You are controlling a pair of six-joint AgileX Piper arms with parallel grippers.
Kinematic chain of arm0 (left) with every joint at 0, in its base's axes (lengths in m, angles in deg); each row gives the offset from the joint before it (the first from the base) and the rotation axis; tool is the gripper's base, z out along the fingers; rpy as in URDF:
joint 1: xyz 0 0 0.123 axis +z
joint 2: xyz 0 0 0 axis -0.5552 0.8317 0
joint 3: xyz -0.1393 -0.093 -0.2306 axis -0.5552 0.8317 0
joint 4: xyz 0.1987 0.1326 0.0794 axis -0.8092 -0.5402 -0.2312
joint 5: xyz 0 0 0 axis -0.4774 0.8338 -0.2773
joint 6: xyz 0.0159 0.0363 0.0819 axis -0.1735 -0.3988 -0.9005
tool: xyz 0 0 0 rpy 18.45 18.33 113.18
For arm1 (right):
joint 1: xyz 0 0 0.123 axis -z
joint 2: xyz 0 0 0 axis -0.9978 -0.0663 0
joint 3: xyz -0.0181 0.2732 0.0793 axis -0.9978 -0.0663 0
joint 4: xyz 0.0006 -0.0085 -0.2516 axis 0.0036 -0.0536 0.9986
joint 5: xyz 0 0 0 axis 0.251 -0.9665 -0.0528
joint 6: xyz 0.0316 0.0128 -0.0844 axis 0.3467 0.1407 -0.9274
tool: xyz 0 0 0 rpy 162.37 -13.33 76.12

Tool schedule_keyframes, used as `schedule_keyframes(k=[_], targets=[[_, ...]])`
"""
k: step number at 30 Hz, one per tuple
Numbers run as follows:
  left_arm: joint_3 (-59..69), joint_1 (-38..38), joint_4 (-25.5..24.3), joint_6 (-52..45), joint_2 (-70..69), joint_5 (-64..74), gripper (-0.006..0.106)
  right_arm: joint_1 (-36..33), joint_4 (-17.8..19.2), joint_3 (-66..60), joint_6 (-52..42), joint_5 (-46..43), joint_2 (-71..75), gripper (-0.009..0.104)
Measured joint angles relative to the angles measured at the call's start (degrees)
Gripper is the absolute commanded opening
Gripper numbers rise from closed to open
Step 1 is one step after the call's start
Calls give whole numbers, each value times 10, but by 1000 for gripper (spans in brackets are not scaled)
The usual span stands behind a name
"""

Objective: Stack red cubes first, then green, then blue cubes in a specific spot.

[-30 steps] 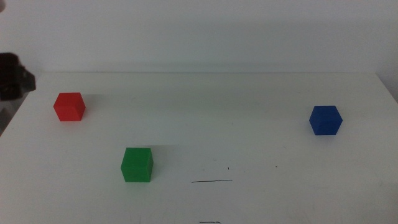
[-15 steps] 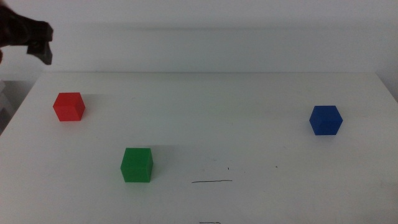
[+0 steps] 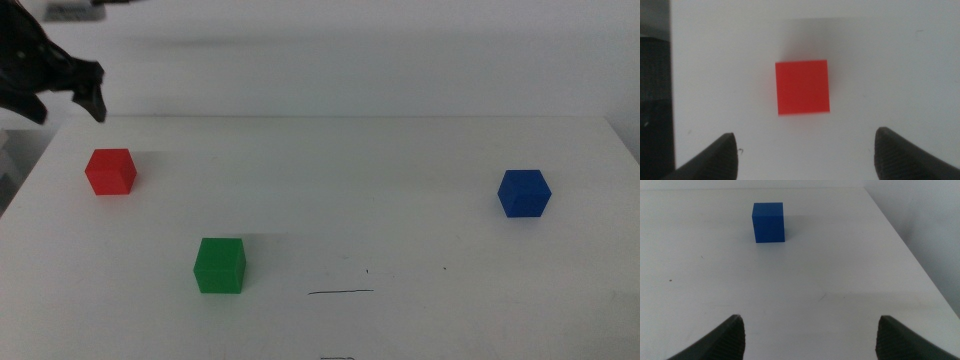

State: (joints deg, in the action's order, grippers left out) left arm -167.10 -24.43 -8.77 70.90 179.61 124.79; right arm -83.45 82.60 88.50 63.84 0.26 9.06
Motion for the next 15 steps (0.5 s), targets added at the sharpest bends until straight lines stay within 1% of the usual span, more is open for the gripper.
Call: schedule_keyframes(k=[9, 15], targets=[[-88, 1, 17, -15, 133, -6, 93, 0, 0, 0, 0, 0, 0, 67], [-112, 1, 19, -15, 176, -11, 93, 0, 0, 0, 0, 0, 0, 67]])
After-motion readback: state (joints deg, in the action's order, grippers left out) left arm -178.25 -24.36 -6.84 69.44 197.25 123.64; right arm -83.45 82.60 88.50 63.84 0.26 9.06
